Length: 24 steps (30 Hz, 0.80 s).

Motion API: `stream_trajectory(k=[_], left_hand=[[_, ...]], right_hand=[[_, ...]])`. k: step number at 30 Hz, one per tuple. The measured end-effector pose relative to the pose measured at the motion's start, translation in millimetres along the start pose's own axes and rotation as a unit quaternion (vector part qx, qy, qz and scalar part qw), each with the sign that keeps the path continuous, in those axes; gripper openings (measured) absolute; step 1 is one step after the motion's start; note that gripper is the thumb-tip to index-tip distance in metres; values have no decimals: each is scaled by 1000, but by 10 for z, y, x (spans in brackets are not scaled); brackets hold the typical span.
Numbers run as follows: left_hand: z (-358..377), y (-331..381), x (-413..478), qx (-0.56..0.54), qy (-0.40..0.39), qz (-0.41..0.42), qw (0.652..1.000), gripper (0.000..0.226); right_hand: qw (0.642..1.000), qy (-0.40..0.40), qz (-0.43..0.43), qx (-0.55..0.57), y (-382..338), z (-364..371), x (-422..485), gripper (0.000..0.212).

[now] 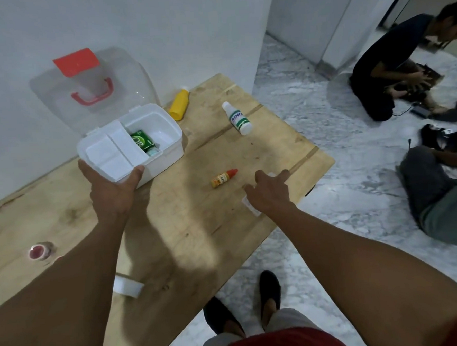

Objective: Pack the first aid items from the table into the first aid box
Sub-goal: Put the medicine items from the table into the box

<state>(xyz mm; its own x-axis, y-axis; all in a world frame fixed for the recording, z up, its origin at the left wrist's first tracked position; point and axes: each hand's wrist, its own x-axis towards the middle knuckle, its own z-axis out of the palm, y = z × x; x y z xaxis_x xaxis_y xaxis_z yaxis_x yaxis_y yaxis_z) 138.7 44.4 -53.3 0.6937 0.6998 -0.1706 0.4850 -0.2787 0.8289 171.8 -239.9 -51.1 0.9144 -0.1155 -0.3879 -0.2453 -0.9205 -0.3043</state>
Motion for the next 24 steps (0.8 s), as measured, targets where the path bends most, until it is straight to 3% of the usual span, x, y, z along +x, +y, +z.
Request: stream_trajectory(k=[8,13,16,21,24], left_hand=[[-42,-38,-7,-12,-20,15,1000,111],[-46,0,4,-31,-21,27,999,109],[-33,16,35,-41,-24,41,998,108],[-38,-6,77,-59,-29,57,996,108],[-47,15,94,-64,-23,48,997,104]], right_hand=[[997,76,-12,2,-263,-285,28,43],[977,102,-186,-16,-856,-592,142,75],[958,77,-277,24,-1257,-667,203,98],[927,24,-366,-78,-1840,-654,418,73],[890,-6,-401,-215,-2102,-626,578,66]])
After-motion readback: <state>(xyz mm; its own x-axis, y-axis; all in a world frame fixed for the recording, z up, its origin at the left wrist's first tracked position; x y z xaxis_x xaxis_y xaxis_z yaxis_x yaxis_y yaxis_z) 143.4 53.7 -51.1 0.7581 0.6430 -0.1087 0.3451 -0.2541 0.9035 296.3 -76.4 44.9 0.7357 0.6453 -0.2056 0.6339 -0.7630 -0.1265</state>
